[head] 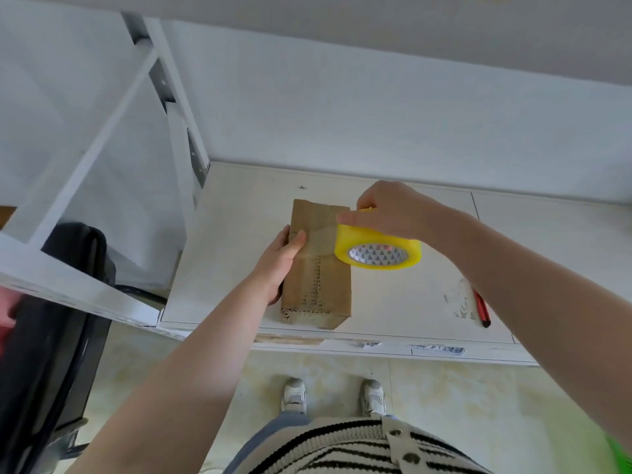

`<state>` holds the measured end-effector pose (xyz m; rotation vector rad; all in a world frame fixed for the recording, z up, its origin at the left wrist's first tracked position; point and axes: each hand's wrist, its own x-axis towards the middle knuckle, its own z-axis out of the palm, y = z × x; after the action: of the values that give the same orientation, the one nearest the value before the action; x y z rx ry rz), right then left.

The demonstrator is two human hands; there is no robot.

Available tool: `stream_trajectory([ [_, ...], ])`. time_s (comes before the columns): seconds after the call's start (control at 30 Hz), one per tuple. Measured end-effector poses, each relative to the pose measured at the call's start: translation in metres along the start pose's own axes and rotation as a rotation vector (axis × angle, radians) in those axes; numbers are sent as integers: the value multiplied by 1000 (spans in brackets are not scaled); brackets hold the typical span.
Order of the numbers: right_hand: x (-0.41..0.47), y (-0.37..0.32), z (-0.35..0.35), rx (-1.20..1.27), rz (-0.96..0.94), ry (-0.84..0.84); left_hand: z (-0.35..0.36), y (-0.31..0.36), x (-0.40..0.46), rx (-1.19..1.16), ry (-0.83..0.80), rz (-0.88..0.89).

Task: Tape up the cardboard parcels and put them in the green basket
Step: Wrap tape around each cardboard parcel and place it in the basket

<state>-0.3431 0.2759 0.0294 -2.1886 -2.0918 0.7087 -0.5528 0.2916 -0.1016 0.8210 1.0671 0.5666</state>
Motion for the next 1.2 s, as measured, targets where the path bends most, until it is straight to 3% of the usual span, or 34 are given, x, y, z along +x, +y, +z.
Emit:
stream_trajectory([
  [0.13,-3,33,7,-130,61,-24,1,2,-3,17,25,4],
  [0.43,7,70,59,70,241,-92,5,5,-5,96,44,44],
  [0.67,13,74,76,146,256,-118,4,6,-5,232,61,90],
  [0.77,15,71,79,150,255,-136,6,11,-7,501,127,105],
  [0.87,16,68,81,137,242,-132,15,18,-9,1150,361,188],
  [0.9,16,67,81,131,234,-126,23,19,-10,1263,428,275],
  [1.0,12,69,80,113,224,-129,58,21,-9,1326,428,456],
  [1.2,6,74,76,179,183,-91,68,7,0,1550,410,305],
])
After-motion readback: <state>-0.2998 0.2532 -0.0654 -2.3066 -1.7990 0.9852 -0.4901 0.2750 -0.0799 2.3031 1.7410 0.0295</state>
